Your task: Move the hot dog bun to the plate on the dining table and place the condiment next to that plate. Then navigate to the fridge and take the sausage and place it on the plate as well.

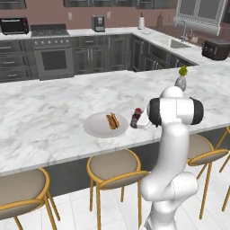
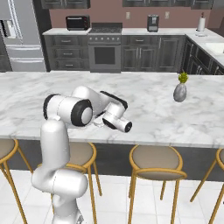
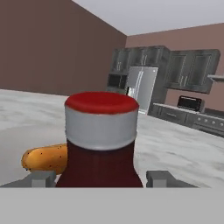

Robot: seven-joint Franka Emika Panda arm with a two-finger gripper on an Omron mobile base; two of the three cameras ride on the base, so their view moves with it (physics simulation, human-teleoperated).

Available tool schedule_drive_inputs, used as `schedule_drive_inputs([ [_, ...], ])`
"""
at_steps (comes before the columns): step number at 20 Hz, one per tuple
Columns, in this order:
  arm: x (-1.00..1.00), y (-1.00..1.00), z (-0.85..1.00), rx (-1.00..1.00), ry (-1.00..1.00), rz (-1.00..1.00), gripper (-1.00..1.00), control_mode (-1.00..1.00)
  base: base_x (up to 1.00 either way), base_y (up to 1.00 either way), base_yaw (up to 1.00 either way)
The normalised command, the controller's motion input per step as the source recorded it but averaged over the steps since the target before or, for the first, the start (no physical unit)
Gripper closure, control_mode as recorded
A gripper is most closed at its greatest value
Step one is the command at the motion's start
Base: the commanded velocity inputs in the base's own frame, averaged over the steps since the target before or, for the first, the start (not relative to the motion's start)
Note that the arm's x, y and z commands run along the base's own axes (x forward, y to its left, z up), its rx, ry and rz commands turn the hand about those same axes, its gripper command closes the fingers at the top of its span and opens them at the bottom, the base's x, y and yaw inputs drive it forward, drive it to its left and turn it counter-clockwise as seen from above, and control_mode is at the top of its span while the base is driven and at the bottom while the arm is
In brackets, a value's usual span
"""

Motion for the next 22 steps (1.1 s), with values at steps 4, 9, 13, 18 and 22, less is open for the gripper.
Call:
schedule_drive_inputs([
  [4,0.7,0.0,-0.19,0.0,0.0,0.06,1.0,-1.0,0.0,0.0,0.0],
  [9,0.25,0.0,-0.27,-0.02,0.0,0.06,1.0,-1.0,0.0,0.0,0.0],
  [13,0.0,0.0,-0.41,-0.05,0.0,0.04,-1.0,-1.0,0.0,0.0,0.0],
  [18,0.0,0.0,-0.26,-0.04,0.0,0.04,-1.0,-1.0,0.0,0.0,0.0],
  [22,-0.06,0.0,-0.03,-0.02,0.0,0.02,-1.0,-1.0,0.0,0.0,0.0],
])
